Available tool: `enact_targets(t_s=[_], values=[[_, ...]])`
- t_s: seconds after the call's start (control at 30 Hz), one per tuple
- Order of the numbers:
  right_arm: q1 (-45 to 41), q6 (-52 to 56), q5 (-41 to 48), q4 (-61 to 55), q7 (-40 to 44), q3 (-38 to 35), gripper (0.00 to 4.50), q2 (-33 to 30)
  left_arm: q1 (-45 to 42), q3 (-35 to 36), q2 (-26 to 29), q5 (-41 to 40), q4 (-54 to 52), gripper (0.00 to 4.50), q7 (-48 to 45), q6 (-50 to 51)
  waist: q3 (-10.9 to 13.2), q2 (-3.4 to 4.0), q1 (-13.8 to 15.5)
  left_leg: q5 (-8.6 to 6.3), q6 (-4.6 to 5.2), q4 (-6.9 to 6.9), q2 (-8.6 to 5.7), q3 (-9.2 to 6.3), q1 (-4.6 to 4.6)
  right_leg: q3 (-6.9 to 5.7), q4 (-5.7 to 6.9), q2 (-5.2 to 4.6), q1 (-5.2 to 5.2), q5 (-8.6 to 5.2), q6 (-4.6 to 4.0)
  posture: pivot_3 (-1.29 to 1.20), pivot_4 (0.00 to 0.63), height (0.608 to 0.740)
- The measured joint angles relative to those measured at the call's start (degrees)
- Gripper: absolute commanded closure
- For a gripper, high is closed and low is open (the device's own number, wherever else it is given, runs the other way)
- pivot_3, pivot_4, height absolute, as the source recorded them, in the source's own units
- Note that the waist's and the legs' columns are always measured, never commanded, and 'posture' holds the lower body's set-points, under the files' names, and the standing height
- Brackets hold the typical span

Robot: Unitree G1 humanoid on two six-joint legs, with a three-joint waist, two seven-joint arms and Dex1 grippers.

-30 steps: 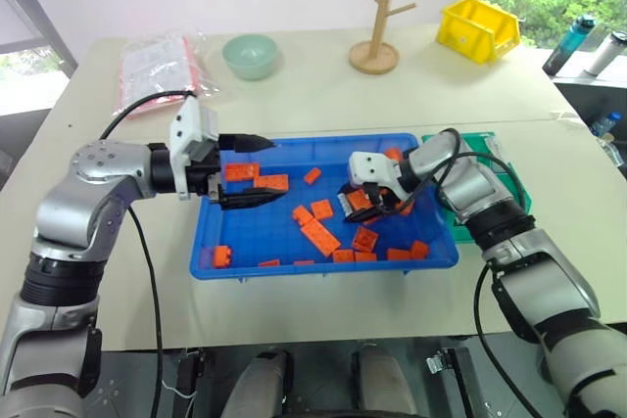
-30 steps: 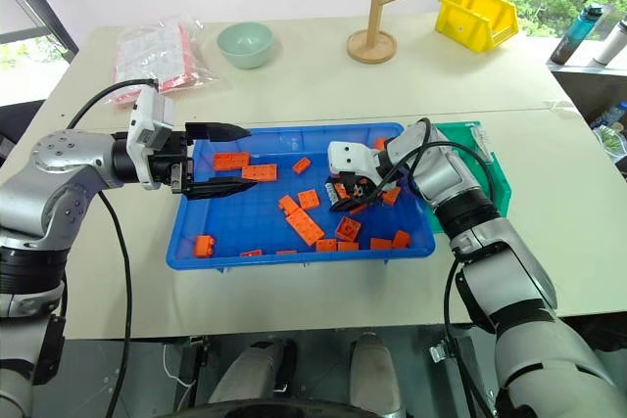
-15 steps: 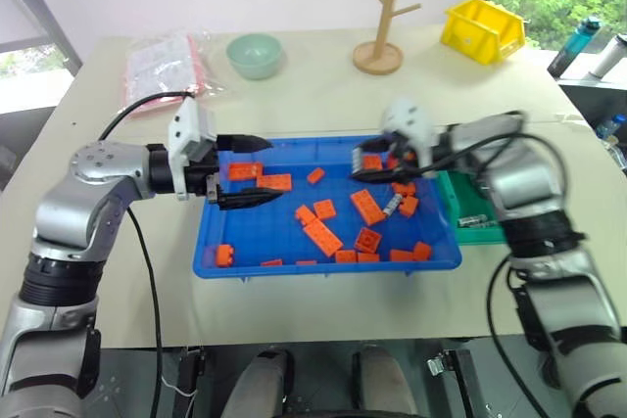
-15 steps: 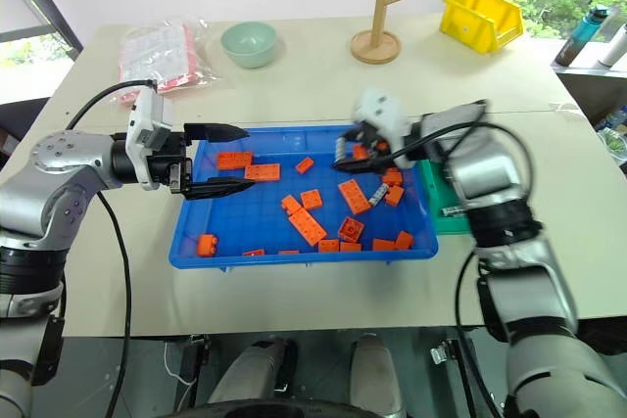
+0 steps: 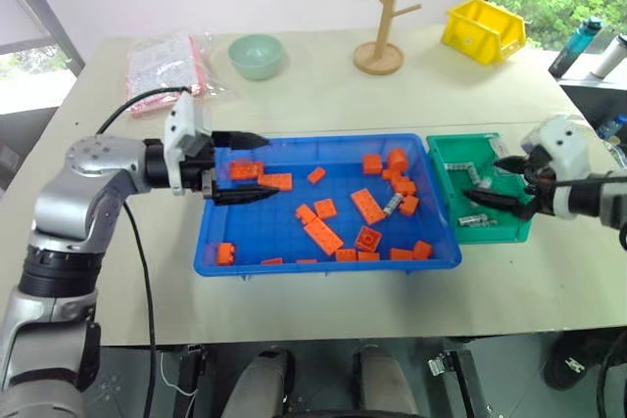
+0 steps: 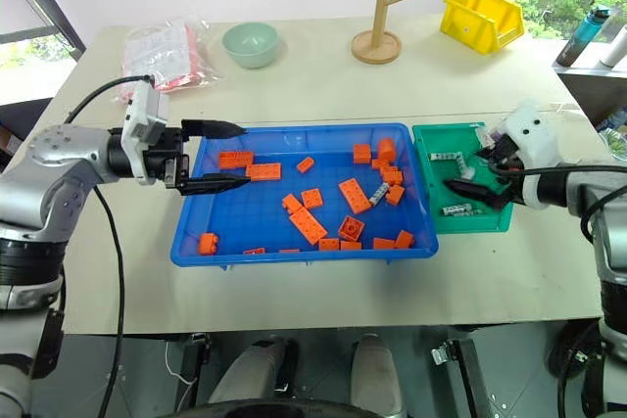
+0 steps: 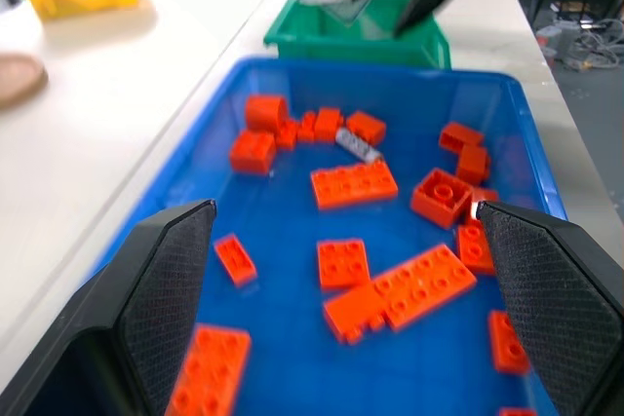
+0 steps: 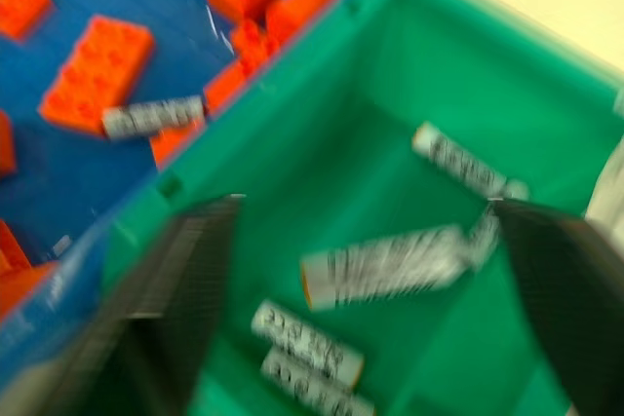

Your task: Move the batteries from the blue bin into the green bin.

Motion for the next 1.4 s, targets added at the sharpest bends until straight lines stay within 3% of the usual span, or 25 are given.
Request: enact_targets(t_s=[0.13,0.3,0.53,0.7,1.03,1.27,1.4], values=[[-1.22,-0.87,0.41,-0.11,-1.65,0.27,0.04,-1.11,-0.33,-0.58,-0.5,0.49,1.06,0.0,-0.23,-0.11,0.0,0.0,0.14,0.0,0.0,0.0,0.0,-0.03,0.0,0.0,-0.01,0.01,0.01,0.0,0.0,0.0,0.15,0.719],[-11.03,3.24,5.37,-4.77,-3.16,3.27,0.04,-0.66,-0.35,-0.65,-0.58,0.52,1.23,0.0,-0.5,-0.15,0.0,0.0,0.08,0.0,0.0,-0.02,0.07,-0.07,0.0,-0.01,-0.04,0.06,-0.01,0.0,0.0,0.0,0.15,0.719],[-11.67,4.28,6.77,-10.29,-5.17,16.16,0.04,1.98,0.34,-0.59,-0.3,0.53,0.64,0.0,0.02,-0.15,0.0,-0.02,0.48,0.0,0.0,0.02,-0.06,-0.17,-0.01,-0.01,-0.03,-0.02,0.04,0.0,0.0,0.0,0.15,0.719],[-10.16,-3.74,2.08,-9.63,-3.74,26.09,0.04,0.82,0.53,-0.56,-0.14,0.51,0.64,0.0,0.3,-0.14,0.0,-0.01,0.24,0.0,0.0,0.01,-0.06,-0.15,-0.01,-0.01,-0.03,-0.01,0.0,0.0,0.0,0.0,0.15,0.719],[-26.59,-25.81,-6.82,11.94,14.58,38.55,0.04,1.41,0.42,-0.48,-0.2,0.55,0.61,0.0,1.27,-0.69,0.01,-0.02,-0.05,0.0,0.0,0.0,-0.01,-0.14,0.0,-0.03,-0.1,0.04,-0.01,0.0,0.0,0.0,0.15,0.719],[-31.52,-39.46,-12.55,25.41,24.93,44.3,0.04,5.96,1.33,0.28,-0.12,0.47,-0.94,0.0,2.74,-0.69,0.01,-0.03,-0.06,0.0,-0.01,0.01,-0.01,-0.17,-0.01,-0.04,-0.08,0.04,-0.04,0.0,0.0,0.0,0.15,0.719],[-34.38,-46.54,-16.65,33.03,26.62,45.22,0.04,7.6,1.98,0.99,0.36,0.41,-1.89,0.0,3.54,-0.61,0.01,-0.03,-0.13,0.0,-0.01,0.01,-0.02,-0.16,-0.01,-0.04,-0.09,0.04,-0.05,0.0,0.0,0.0,0.15,0.719]])
